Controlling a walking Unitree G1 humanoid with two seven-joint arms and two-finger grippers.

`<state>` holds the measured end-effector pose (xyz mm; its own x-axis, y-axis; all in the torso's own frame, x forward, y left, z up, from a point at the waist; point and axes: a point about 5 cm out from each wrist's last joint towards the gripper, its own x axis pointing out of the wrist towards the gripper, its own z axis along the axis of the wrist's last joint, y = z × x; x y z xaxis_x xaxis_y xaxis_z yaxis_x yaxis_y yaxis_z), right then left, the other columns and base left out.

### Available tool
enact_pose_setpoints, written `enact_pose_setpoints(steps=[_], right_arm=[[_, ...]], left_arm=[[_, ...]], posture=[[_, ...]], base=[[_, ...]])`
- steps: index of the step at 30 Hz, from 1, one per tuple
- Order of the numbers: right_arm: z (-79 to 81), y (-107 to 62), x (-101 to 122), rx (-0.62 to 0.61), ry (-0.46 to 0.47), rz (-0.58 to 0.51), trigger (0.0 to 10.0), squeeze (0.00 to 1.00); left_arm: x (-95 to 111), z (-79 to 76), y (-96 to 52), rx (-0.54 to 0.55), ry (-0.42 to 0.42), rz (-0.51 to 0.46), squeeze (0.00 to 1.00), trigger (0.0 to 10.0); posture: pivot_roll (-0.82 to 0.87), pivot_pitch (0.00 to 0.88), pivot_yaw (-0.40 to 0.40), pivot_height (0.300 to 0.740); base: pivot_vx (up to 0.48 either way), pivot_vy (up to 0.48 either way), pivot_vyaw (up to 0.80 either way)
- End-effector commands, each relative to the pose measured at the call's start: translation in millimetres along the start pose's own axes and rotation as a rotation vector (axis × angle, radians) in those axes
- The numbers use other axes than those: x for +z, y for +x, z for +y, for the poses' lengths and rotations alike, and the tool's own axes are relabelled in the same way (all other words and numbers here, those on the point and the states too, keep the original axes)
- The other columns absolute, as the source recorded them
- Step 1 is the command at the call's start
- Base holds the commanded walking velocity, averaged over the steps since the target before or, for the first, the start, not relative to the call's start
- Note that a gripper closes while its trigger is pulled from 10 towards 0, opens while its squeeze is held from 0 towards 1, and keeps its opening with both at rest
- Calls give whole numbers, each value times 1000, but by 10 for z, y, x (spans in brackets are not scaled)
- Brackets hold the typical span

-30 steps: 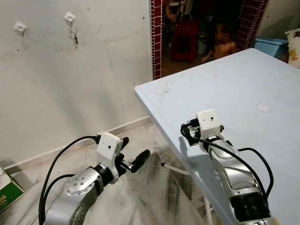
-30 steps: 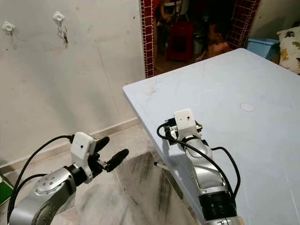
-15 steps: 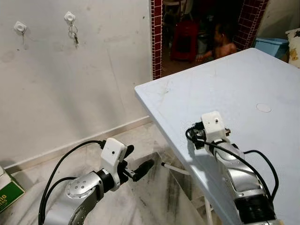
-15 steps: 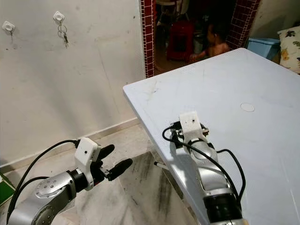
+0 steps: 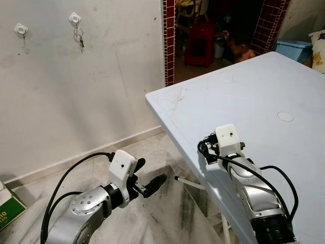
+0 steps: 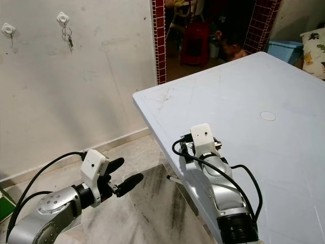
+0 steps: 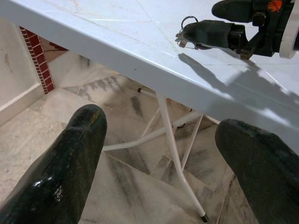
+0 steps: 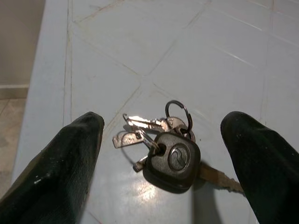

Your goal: Hang keys on a hook

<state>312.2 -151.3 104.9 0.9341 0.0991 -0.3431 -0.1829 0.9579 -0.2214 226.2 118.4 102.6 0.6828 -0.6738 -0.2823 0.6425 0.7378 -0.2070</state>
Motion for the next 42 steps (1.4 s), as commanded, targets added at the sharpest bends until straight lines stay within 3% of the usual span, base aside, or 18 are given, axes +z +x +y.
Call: enact_pose_setpoints(steps=[1,2,3,4,5,6,8,16,30,42], right_arm=[[39,28,30,11,-3,-6,6863,0],[39,28,30,11,-3,-6,6863,0],[44,38,28,12,-5,-4,3608,0],[44,46,27,12,-5,-2,2157,0],[44,51,27,11,-5,-1,2157,0],[45,57,27,11,-5,0,706,0],[47,63,30,11,-6,1,78,0],[50,70,13,12,-4,2,863,0],[7,53,-44,3,-10,21,392,0],[55,40,-145,34,-28,77,1098,0]], left_arm=[[57,4,-18,-1,22,-10,0,10000],[57,4,-18,-1,22,-10,0,10000],[59,5,-18,0,22,-11,0,10000],[60,4,-17,0,22,-11,0,10000],[61,3,-16,0,23,-10,0,10000],[62,3,-16,0,23,-11,0,10000],[63,3,-16,0,24,-10,0,10000],[61,0,-15,4,31,-10,0,10000],[63,5,-10,7,34,-9,0,10000],[54,5,-17,9,36,-5,0,10000]], posture=[[46,0,69,740],[46,0,69,740],[47,0,69,740],[47,0,69,740],[47,0,69,740],[47,0,69,740],[47,0,69,740],[49,0,68,740],[45,0,70,740],[48,0,72,740]], base=[[0,0,0],[0,0,0],[0,0,0],[0,0,0],[0,0,0],[0,0,0],[0,0,0],[0,0,0],[0,0,0],[0,0,0]])
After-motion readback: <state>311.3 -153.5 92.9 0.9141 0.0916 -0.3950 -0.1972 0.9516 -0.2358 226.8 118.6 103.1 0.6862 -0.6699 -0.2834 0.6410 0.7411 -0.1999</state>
